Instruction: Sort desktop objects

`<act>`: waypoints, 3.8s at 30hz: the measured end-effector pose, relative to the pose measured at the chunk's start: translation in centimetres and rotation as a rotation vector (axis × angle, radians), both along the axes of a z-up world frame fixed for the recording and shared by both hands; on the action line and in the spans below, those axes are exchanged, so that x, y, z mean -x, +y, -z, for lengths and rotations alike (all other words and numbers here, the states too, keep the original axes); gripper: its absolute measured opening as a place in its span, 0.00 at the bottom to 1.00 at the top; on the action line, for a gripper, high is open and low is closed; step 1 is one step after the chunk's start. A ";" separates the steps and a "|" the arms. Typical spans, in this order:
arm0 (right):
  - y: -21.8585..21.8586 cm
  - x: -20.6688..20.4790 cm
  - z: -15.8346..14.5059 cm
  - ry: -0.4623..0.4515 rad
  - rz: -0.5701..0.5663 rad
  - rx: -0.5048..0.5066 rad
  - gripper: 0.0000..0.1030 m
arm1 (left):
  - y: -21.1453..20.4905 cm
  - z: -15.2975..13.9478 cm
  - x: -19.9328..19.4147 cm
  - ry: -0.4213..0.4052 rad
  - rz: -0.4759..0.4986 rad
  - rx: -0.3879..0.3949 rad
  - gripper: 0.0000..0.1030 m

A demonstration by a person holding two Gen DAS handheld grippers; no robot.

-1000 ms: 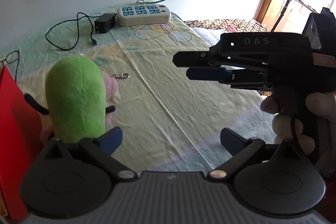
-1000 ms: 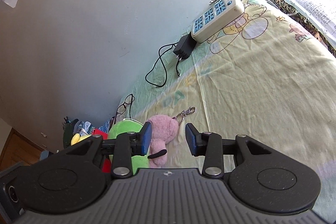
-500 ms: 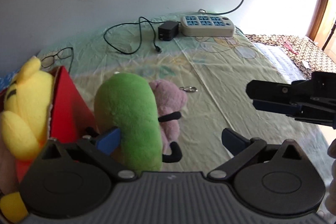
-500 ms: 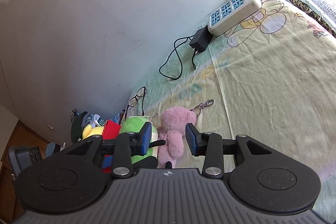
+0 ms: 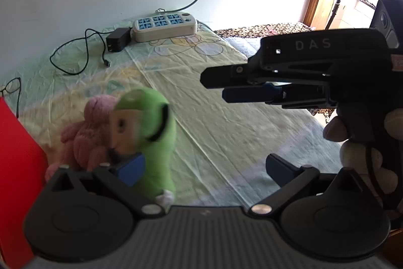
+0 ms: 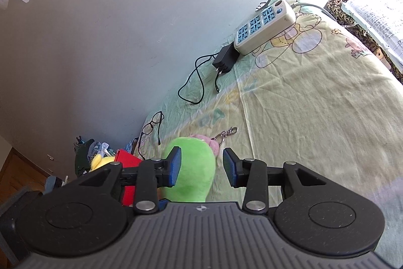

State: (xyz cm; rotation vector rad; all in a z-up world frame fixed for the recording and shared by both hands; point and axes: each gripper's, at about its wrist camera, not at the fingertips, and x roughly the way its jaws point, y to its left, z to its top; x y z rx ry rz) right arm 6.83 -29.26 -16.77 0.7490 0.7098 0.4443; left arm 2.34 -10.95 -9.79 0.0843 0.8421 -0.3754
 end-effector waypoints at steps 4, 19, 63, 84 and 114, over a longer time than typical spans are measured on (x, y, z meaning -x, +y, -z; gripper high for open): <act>0.4 -1.3 1.1 0.033 -0.018 0.015 0.40 | 1.3 -0.2 -0.8 0.019 -0.060 0.049 0.99; -0.8 -1.6 3.2 0.114 -0.015 -0.042 0.41 | 2.3 3.3 -7.1 0.243 -0.134 0.184 0.80; 2.8 4.3 0.3 0.125 -0.109 -0.139 0.52 | 4.5 -0.5 1.4 0.179 -0.077 0.219 0.60; 17.0 6.8 -8.3 -0.207 -0.190 -0.212 0.52 | 19.6 -11.0 8.8 -0.145 -0.150 0.236 0.60; 34.0 0.0 -5.6 -0.148 -0.335 0.052 0.48 | 33.2 -4.8 6.8 -0.050 -0.277 0.022 0.60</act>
